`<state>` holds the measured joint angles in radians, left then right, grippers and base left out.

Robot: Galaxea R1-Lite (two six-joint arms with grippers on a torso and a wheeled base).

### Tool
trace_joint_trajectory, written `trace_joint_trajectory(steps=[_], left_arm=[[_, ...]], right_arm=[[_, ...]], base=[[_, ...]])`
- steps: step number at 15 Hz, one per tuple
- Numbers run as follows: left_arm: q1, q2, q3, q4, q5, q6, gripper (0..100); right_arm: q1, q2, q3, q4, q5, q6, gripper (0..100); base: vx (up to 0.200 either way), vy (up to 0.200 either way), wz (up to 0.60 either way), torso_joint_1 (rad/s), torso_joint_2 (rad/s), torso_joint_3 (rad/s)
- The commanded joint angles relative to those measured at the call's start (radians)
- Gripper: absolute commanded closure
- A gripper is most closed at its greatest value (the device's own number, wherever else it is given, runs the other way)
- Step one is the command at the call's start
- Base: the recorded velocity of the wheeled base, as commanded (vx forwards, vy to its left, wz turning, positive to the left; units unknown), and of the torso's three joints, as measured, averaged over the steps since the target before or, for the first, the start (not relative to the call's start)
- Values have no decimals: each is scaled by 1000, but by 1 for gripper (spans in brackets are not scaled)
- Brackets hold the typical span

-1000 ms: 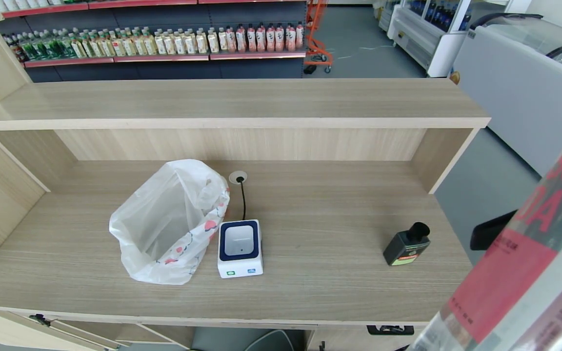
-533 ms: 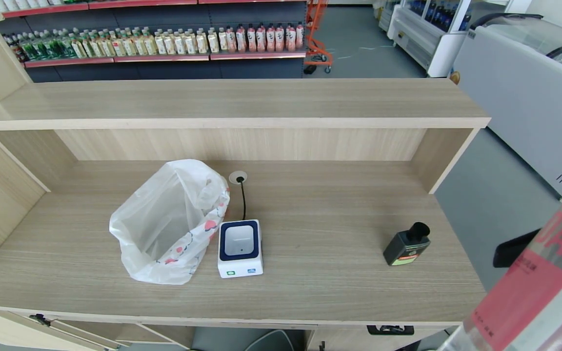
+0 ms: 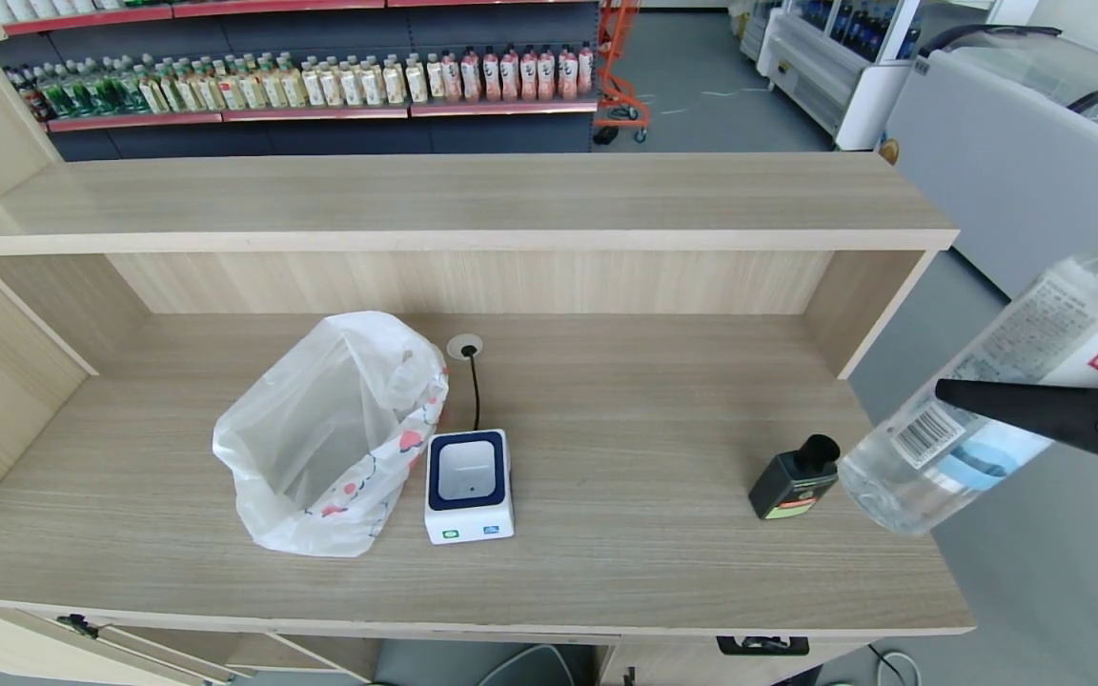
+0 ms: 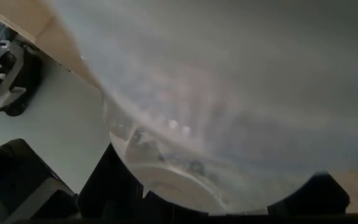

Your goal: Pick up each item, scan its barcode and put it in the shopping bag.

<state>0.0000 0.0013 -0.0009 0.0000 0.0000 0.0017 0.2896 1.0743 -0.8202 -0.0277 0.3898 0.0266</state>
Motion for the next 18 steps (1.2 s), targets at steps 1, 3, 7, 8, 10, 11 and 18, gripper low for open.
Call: trace_joint_trajectory(steps=[1,3,7,8,10,11,18], left_arm=[[0,0,1,-2,0,0,0],[0,0,1,0,0,0,0],[0,0,1,0,0,0,0],[0,0,-1,0,0,0,0],[0,0,1,0,0,0,0],[-2,0,1,0,0,0,0],[0,0,1,0,0,0,0]], right_arm=[[28,-22,15,17,-92,-31,100],[26,-8,7,45,-236,-172,100],[49,81,42,-232,-224,-367,100],[62,101,78,-319,-187,-413,100],[62,133,108,-419,-98,-508,100],[62,147,112,-437,-25,-550,100],[57,193,223,-518,4,-737,100]], base=[[0,0,0,0,0,0],[0,0,0,0,0,0],[0,0,0,0,0,0],[0,0,0,0,0,0],[0,0,0,0,0,0],[0,0,0,0,0,0],[0,0,0,0,0,0]])
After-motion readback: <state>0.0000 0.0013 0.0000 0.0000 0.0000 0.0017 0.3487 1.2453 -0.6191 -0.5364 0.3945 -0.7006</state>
